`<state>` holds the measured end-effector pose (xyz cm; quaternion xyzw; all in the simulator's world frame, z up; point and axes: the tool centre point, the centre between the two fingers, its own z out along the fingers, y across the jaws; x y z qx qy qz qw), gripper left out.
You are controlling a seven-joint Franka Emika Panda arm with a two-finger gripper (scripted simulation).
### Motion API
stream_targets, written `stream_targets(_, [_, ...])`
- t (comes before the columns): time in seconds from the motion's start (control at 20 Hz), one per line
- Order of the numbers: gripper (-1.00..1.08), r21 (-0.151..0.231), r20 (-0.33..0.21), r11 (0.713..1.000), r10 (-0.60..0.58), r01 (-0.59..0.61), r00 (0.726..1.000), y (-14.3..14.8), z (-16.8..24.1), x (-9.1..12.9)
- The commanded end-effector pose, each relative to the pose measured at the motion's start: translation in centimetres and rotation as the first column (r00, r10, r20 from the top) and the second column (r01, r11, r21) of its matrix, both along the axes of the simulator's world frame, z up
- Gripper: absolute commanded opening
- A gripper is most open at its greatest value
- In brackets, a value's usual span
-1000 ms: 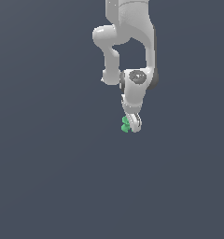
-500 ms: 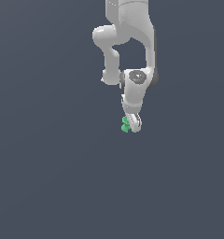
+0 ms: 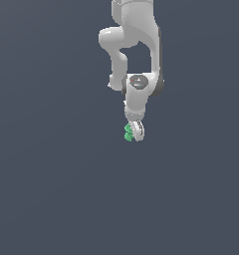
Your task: Pick up the object and move it to a goal position.
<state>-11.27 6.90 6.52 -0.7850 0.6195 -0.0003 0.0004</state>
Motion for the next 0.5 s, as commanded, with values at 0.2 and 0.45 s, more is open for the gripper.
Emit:
stream_targets(0.2, [-1.00, 0.000, 0.000, 1.000, -0.001, 0.001, 1.000, -5.1, 0.3, 0.1])
stream_targets(0.45, [-1.00, 0.000, 0.000, 1.000, -0.001, 0.001, 1.000, -10.8, 0.7, 0.3])
